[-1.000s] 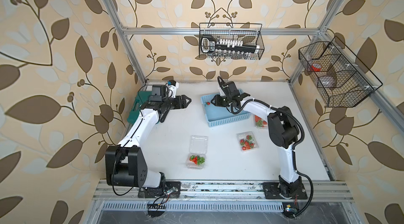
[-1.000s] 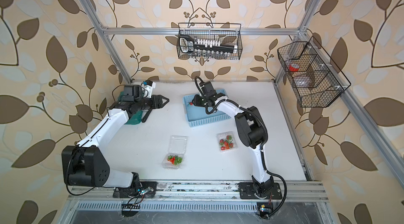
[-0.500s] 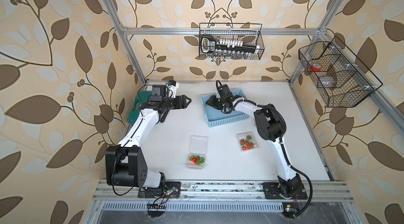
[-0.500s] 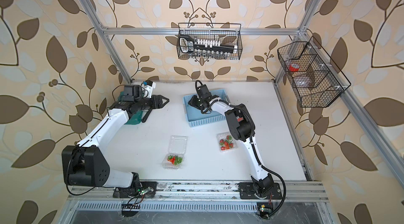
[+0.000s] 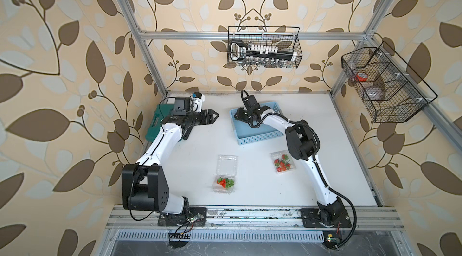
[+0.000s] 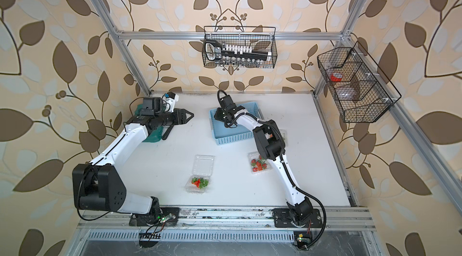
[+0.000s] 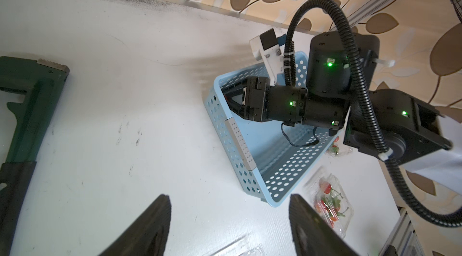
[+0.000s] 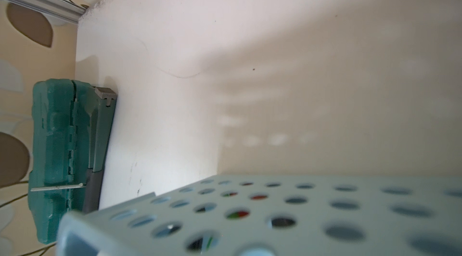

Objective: Pack strawberries into containers
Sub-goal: Pick up the strawberry from the basket, then place the strawberry in the packing box.

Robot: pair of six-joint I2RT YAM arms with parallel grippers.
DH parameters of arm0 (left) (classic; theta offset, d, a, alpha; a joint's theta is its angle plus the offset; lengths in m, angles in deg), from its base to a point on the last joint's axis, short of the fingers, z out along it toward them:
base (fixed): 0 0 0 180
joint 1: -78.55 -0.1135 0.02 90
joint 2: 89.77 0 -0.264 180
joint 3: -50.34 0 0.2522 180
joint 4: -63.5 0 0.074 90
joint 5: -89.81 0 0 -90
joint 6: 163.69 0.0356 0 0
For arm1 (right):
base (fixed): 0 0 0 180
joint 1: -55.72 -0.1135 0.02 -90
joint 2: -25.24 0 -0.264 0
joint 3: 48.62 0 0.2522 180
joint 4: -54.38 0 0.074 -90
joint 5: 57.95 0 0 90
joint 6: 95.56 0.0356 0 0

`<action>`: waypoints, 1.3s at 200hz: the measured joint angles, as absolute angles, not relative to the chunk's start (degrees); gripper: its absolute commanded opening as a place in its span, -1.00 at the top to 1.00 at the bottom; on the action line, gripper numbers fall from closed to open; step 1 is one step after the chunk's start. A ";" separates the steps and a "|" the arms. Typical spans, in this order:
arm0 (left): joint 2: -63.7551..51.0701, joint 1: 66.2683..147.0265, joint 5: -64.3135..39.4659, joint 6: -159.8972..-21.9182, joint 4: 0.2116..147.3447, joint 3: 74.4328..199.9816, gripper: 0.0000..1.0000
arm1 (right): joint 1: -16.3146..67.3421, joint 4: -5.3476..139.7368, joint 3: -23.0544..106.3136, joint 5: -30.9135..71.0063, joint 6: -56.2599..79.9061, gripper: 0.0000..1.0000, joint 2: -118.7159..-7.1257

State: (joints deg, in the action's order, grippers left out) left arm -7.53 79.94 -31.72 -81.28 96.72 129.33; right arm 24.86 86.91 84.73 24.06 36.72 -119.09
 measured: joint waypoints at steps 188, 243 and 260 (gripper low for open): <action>-7.53 79.94 -31.72 -81.30 96.72 129.33 -0.52 | 26.31 89.36 79.05 31.44 26.58 0.82 -115.18; -7.53 79.94 -31.72 -81.30 96.72 129.33 -0.52 | 27.51 88.86 70.41 31.27 25.18 0.81 -109.17; -7.53 79.94 -31.72 -81.30 96.72 129.33 -0.52 | 27.44 88.92 67.05 30.53 24.20 0.81 -106.32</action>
State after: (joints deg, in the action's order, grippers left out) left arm -7.53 79.94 -31.72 -81.30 96.72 129.33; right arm 27.44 88.92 67.05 30.53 24.20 -106.32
